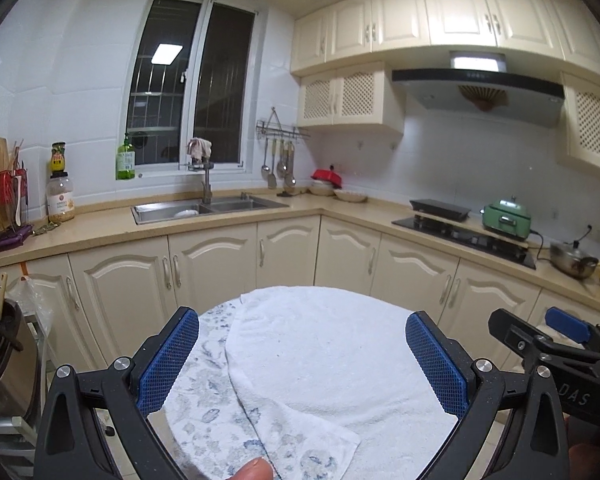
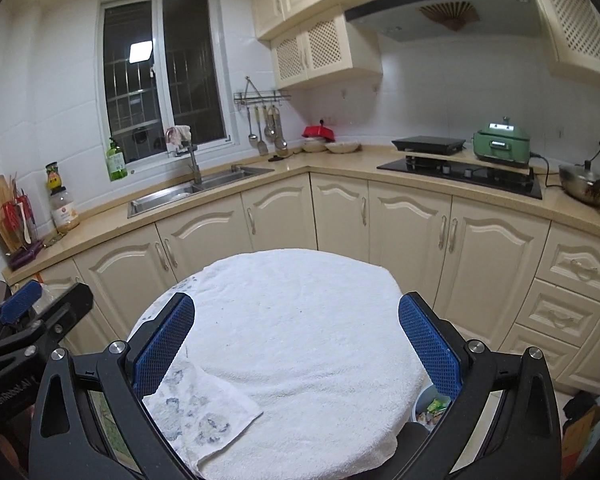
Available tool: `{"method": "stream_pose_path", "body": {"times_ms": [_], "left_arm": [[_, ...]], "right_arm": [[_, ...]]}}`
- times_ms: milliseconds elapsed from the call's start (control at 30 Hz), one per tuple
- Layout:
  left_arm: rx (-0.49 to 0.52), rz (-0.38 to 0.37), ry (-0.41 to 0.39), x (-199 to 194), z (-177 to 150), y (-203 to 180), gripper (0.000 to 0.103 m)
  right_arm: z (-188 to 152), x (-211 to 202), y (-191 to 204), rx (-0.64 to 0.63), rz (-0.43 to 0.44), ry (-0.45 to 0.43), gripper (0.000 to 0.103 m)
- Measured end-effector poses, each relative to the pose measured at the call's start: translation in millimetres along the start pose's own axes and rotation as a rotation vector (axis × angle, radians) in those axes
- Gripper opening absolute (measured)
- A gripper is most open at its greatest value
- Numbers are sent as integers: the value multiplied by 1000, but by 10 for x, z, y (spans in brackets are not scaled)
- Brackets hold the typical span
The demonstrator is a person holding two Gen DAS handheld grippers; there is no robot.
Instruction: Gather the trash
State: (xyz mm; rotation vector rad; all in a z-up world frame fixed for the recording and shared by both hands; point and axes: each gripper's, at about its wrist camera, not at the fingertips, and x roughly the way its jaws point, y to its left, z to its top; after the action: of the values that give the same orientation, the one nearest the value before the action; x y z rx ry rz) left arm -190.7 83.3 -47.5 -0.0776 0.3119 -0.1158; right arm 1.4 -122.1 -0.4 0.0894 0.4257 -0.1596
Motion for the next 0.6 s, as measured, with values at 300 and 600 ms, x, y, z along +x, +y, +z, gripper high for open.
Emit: {"method": "stream_pose_path", "body": {"times_ms": [300,600], "left_arm": [[18,20,-11,-227,-88,-45,102],[-7,15,-18,-297,1,0,102]], "right_arm": [[-41,-178,29,8,7,-30,103],[-84,-239,79,5,19,-45,103]]}}
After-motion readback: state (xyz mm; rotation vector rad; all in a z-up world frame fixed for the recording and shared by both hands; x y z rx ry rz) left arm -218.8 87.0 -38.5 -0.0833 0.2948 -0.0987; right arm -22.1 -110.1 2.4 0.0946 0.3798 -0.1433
